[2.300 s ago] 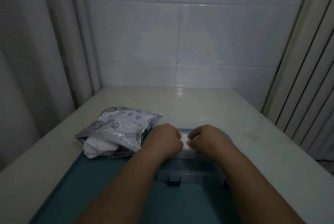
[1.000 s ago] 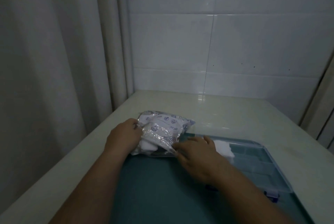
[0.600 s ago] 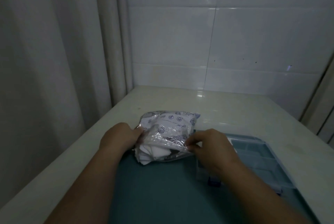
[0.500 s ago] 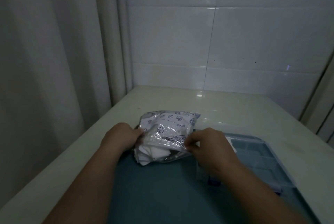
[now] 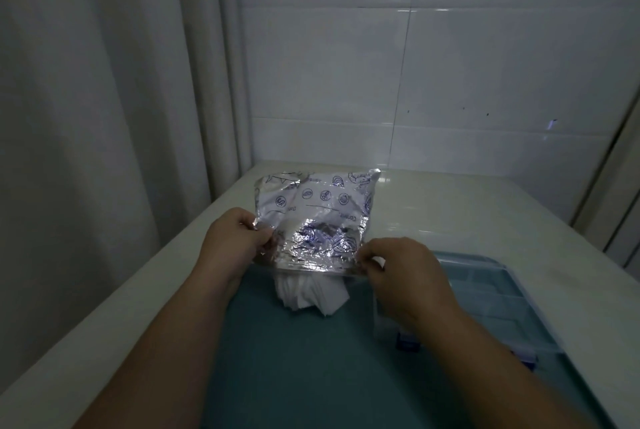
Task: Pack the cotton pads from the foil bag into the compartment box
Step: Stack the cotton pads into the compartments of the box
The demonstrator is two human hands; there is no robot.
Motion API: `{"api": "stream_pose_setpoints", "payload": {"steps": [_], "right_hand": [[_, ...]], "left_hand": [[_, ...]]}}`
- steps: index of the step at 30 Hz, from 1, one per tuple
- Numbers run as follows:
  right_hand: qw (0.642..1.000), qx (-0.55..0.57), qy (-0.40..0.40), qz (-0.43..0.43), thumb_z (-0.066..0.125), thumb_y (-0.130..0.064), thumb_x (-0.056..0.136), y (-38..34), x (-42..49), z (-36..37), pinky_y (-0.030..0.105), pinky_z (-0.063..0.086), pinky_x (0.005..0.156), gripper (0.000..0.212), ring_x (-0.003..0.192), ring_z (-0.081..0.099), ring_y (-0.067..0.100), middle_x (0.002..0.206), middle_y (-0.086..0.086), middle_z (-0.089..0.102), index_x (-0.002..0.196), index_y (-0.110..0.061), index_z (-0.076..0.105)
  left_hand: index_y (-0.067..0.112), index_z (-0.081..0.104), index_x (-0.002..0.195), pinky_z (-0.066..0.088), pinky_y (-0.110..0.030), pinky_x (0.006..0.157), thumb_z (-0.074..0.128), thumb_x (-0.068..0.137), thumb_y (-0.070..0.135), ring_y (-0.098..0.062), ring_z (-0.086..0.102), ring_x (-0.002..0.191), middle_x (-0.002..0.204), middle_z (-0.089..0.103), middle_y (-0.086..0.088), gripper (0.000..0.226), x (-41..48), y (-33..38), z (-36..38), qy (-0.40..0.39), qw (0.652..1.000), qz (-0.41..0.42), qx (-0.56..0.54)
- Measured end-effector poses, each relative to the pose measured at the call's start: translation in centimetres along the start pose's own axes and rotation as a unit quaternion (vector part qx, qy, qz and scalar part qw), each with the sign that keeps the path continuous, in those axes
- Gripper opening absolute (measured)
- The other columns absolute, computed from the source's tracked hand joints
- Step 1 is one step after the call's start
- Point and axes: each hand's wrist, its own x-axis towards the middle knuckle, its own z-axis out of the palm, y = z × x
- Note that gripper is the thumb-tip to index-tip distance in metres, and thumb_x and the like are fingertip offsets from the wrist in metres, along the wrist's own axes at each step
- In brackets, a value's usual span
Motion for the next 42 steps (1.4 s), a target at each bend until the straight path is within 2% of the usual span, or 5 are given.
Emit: {"api": "stream_pose_setpoints", "payload": {"steps": [5, 14, 19, 25, 42], "right_hand": [[1.0, 0.009, 0.024, -0.011, 0.056, -0.02, 0.093, -0.1, 0.0, 0.2, 0.029, 0.045, 0.085, 0.025, 0.102, 0.061, 0.022, 0.11, 0.0, 0.072, 0.107, -0.029, 0.074], [0.986, -0.078, 0.102, -0.103, 0.083, -0.006, 0.063, 0.0, 0.4, 0.8, 0.023, 0.036, 0.058, 0.026, 0.06, 0.058, 0.02, 0.063, -0.005, 0.069, 0.07, -0.03, 0.077], [0.995, -0.07, 0.04, -0.056, 0.06, -0.017, 0.09, 0.0, 0.4, 0.7, 0.031, 0.042, 0.082, 0.024, 0.095, 0.058, 0.02, 0.101, -0.003, 0.069, 0.106, -0.031, 0.07], [0.994, 0.1, -0.024, 0.039, 0.05, -0.036, 0.096, 0.6, 0.4, 1.0, 0.036, 0.053, 0.078, 0.022, 0.089, 0.063, 0.017, 0.106, -0.008, 0.067, 0.118, -0.032, 0.045], [0.94, 0.333, -0.006, 0.069, 0.067, -0.009, 0.086, 1.0, 1.2, 1.0, 0.043, 0.06, 0.072, 0.018, 0.079, 0.069, 0.023, 0.091, 0.001, 0.071, 0.095, -0.02, 0.056]], "left_hand": [[0.015, 0.043, 0.06, 0.036, -0.02, 0.046, 0.081, 0.074, 0.011, -0.011, 0.046, 0.051, 0.058, 0.05, -0.004, 0.04, -0.1, -0.2, 0.1, 0.0, 0.999, 0.014, -0.033], [0.009, 0.071, 0.108, 0.047, -0.04, 0.1, 0.069, 0.056, 0.07, -0.025, 0.067, 0.1, 0.104, 0.073, -0.004, 0.08, -0.1, 0.3, 0.1, -0.089, 0.984, -0.145, -0.058], [0.007, 0.067, 0.086, 0.053, -0.037, 0.071, 0.069, 0.086, 0.015, -0.026, 0.064, 0.069, 0.083, 0.069, -0.017, 0.008, -0.3, 0.0, 0.2, -0.103, 0.99, -0.095, -0.026], [0.009, 0.062, 0.106, 0.055, -0.035, 0.075, 0.056, 0.086, -0.01, -0.025, 0.066, 0.078, 0.096, 0.07, -0.014, 0.028, 0.0, 0.4, 0.3, -0.099, 0.985, -0.061, -0.128], [0.014, 0.068, 0.111, 0.05, -0.039, 0.089, 0.065, 0.077, 0.027, -0.026, 0.069, 0.102, 0.11, 0.073, -0.01, 0.037, -0.9, 1.1, 0.2, -0.196, 0.955, 0.005, -0.224]]}}
